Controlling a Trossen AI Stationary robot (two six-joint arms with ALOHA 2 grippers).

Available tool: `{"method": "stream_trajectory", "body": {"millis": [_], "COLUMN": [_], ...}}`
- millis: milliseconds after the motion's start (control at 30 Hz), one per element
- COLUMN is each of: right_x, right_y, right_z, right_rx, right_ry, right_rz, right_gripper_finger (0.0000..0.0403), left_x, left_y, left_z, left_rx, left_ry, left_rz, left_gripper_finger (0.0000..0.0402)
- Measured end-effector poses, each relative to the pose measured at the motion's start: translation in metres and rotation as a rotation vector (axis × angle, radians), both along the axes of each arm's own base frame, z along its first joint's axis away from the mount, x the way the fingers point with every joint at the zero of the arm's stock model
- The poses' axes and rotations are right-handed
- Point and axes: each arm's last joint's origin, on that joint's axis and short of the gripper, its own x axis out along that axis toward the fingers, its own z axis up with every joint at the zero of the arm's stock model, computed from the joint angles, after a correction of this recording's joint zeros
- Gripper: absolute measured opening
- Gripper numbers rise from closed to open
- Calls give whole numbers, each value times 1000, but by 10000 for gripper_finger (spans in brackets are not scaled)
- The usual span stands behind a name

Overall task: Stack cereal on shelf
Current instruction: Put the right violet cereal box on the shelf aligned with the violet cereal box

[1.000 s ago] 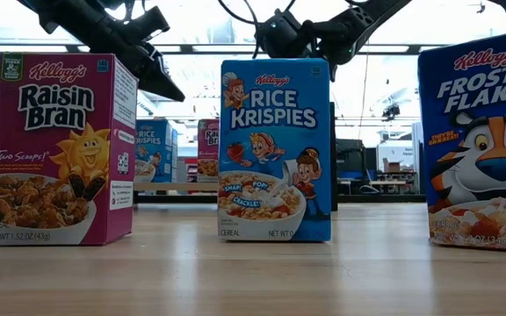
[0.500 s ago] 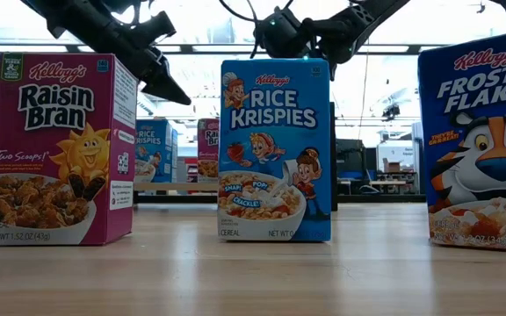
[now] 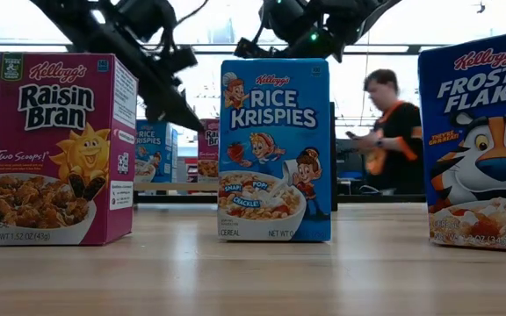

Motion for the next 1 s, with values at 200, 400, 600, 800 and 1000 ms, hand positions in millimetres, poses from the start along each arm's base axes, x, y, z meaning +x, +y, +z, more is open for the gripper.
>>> {"method": "stream_trajectory", "body": {"millis": [200,400,600,800,1000], "right_x": [-3,-4,-7,-10,-10], "right_y": [6,9,9,14,15], "right_z": [8,9,12,17,17], "right_rx": [-1,0,1,2,3], "right_ry": [-7,2,7,9,14], "right_rz": [14,20,20,30,33], "right_gripper_finger": [9,9,9,9,9], "left_x": [9,13,13,13,13], "left_y": [8,10,11,12,13], "left_z": [-13,-19,-20,-20,-18], "left_rx": [1,11,43,45,47], "left_ry": [12,18,26,22,13], "left_rz": [27,46,106,108,112], "left_gripper_finger": [0,0,0,0,0]}}
